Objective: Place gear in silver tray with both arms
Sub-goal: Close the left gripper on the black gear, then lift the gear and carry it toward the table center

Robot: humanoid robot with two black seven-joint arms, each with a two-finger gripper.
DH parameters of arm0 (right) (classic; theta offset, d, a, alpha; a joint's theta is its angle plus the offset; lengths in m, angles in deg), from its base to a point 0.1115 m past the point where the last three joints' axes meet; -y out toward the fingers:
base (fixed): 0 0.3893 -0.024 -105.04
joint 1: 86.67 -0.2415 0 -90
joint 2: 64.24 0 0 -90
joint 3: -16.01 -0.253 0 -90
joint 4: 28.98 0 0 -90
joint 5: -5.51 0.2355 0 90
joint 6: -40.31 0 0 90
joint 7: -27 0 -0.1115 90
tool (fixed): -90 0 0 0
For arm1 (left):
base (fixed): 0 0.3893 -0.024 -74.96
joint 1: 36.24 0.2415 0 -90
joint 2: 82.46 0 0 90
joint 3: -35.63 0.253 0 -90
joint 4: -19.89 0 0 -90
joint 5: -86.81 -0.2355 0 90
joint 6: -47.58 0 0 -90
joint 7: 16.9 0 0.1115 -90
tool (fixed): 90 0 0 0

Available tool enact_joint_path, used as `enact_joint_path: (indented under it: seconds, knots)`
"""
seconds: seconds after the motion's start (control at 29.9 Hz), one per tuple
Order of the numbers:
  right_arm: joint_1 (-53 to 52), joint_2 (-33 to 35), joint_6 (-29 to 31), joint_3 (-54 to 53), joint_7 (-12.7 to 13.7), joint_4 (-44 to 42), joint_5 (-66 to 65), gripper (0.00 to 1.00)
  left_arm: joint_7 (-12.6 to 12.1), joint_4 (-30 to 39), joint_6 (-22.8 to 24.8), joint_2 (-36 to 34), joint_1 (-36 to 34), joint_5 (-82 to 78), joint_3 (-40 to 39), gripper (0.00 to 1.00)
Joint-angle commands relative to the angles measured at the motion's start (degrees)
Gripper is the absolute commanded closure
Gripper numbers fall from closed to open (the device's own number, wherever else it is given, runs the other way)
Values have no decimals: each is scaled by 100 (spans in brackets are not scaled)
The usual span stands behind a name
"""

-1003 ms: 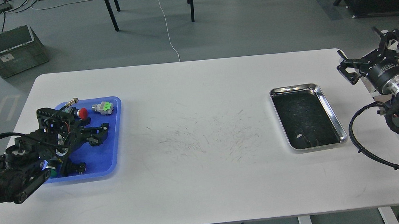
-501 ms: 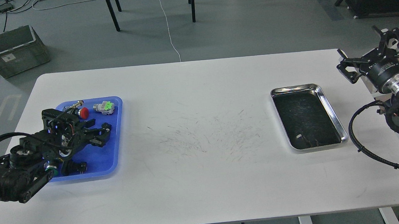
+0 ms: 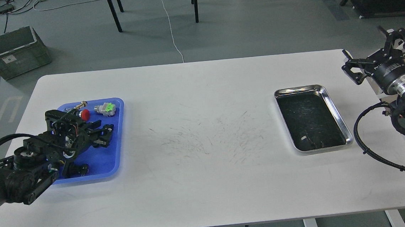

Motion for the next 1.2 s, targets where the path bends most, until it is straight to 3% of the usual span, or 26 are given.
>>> enact_joint_path:
  seconds: [0.0, 0.53, 0.77, 0.87, 0.97, 1.07, 1.17]
  knots:
    - [-6, 8, 1, 2, 1, -28, 0, 1, 4, -87, 33, 0, 4, 10, 4, 87]
    - [-15, 8, -52, 28, 9, -19, 0, 1, 57, 70, 130, -289, -497, 397, -14, 94]
    - [-50, 8, -70, 37, 9, -19, 0, 1, -4, 991, 402, -877, -909, 397, -31, 94]
    - [-59, 8, -70, 37, 9, -19, 0, 1, -110, 1589, 560, -1124, -1129, 406, -57, 94]
    - [-59, 26, -70, 37, 9, -28, 0, 1, -390, 2135, 684, -1177, -1384, 458, -84, 94]
    - [-50, 122, -70, 46, 9, -28, -9, 1, -750, 2574, 745, -1063, -1621, 669, -75, 94]
    - [-59, 237, -61, 89, 9, -98, -9, 1, -1068, 2742, 763, -494, -1806, 757, -75, 94]
